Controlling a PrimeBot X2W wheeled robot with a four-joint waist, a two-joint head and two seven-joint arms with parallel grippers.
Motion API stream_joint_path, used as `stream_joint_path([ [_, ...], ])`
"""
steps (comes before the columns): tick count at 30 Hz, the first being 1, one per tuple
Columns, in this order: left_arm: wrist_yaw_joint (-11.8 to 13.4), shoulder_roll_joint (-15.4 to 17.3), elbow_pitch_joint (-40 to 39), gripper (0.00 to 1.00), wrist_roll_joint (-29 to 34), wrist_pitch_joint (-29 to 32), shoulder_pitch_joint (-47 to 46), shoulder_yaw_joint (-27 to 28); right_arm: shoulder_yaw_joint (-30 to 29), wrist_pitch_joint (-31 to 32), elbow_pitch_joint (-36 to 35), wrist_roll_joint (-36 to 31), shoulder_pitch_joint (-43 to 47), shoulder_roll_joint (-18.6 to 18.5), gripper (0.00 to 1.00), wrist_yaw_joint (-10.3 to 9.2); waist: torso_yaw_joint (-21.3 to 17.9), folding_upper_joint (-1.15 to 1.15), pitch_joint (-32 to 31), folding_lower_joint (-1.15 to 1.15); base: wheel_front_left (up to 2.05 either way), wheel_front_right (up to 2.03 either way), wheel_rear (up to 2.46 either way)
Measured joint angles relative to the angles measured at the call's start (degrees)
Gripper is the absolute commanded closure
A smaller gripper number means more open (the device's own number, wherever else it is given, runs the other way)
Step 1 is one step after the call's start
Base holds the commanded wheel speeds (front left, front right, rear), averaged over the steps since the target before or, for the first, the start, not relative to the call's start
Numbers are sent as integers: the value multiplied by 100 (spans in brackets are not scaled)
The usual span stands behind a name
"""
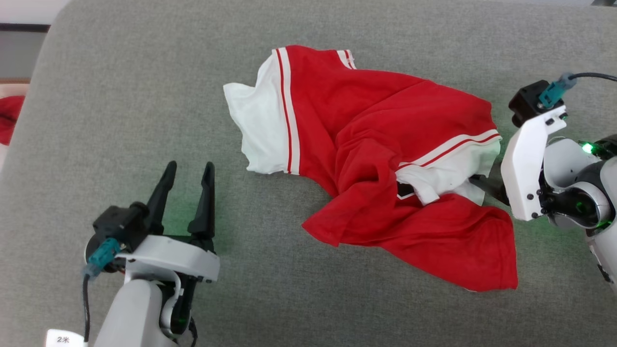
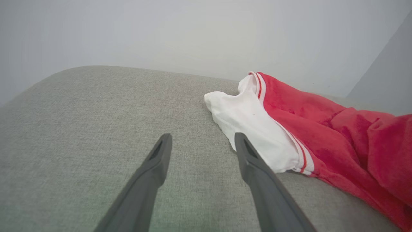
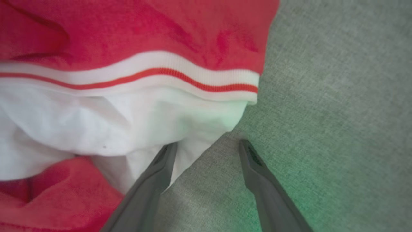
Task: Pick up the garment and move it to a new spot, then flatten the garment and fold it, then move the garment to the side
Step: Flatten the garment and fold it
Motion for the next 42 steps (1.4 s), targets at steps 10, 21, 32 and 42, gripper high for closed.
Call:
stream_joint_path([
  [10, 0, -14, 71, 0, -26, 0, -41, -34, 48, -346, 65, 192, 5, 31, 100, -1, 28, 0, -56, 0, 0, 0, 0],
  [21, 0, -18, 83, 0, -57, 0, 50, -36, -945, -1128, 70, 147, -35, -335, 100, 0, -167, 0, -166, 0, 0, 0, 0],
  [32, 0, 60, -105, 0, -93, 0, -225, -277, -1252, -987, 683, -619, -808, -1205, 100, 0, -148, 0, 71, 0, 0, 0, 0],
  [42, 0, 100, -283, 0, -112, 0, -360, -338, -795, -1422, 1778, -1436, -1406, -1412, 100, 13, 43, 0, 405, 0, 0, 0, 0],
])
